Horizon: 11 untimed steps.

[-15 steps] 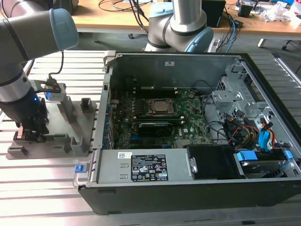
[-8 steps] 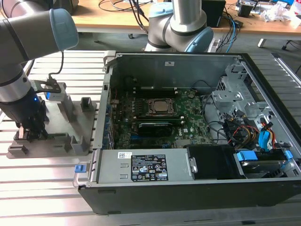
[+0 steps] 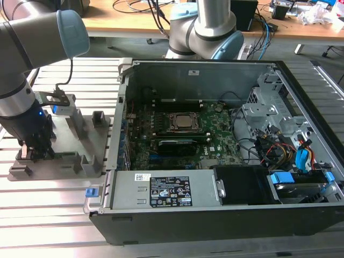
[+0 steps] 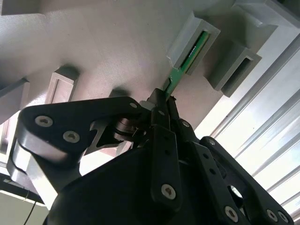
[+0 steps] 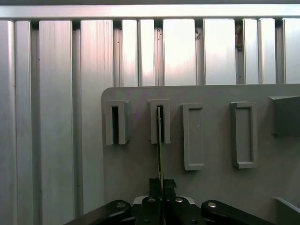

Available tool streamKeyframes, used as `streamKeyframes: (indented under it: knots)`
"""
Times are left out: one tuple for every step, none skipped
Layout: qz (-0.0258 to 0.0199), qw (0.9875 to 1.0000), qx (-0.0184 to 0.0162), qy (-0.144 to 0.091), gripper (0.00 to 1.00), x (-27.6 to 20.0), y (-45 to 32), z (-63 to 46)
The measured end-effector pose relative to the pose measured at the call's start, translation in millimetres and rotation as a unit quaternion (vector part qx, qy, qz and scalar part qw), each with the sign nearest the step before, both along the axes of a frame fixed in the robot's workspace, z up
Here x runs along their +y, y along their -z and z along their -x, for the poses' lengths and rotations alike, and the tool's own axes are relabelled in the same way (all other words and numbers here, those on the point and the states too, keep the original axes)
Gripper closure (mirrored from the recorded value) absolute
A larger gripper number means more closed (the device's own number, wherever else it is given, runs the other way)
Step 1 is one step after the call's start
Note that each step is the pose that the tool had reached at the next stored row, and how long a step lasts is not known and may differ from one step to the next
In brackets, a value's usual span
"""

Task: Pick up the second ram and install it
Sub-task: 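Pick up the second ram and move it above second insertion slot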

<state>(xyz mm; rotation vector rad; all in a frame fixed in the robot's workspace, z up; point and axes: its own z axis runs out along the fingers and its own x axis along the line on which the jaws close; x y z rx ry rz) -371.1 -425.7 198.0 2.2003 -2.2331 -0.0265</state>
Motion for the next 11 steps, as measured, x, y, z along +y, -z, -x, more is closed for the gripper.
streamKeyframes:
  knots:
    - [0.0000, 1.0000, 0.0000, 0.000, 0.86, 0.0, 0.0, 0.0]
    - [0.0000, 1.0000, 0.0000, 0.000, 0.86, 0.0, 0.0, 0.0]
    - [0.0000, 1.0000, 0.0000, 0.000, 0.86, 0.0, 0.0, 0.0]
    - [0.0000, 1.0000, 0.0000, 0.000, 0.86, 0.0, 0.0, 0.0]
    - [0.0000, 1.0000, 0.0000, 0.000, 0.86, 0.0, 0.0, 0.0]
    - [-0.0001, 1.0000, -0.0002, 0.000, 0.86, 0.0, -0.2, -0.1]
    - [0.0000, 1.0000, -0.0001, 0.000, 0.86, 0.0, -1.5, -0.1]
    - [0.0000, 1.0000, -0.0001, 0.000, 0.86, 0.0, -2.9, 0.0]
    - [0.0000, 1.0000, 0.0000, 0.000, 0.86, 0.0, -5.7, -0.1]
    - [0.0001, 1.0000, 0.0000, 0.000, 0.86, 0.1, -9.4, 0.0]
    - [0.0001, 1.0000, 0.0000, 0.000, 0.86, 0.1, -11.9, 0.0]
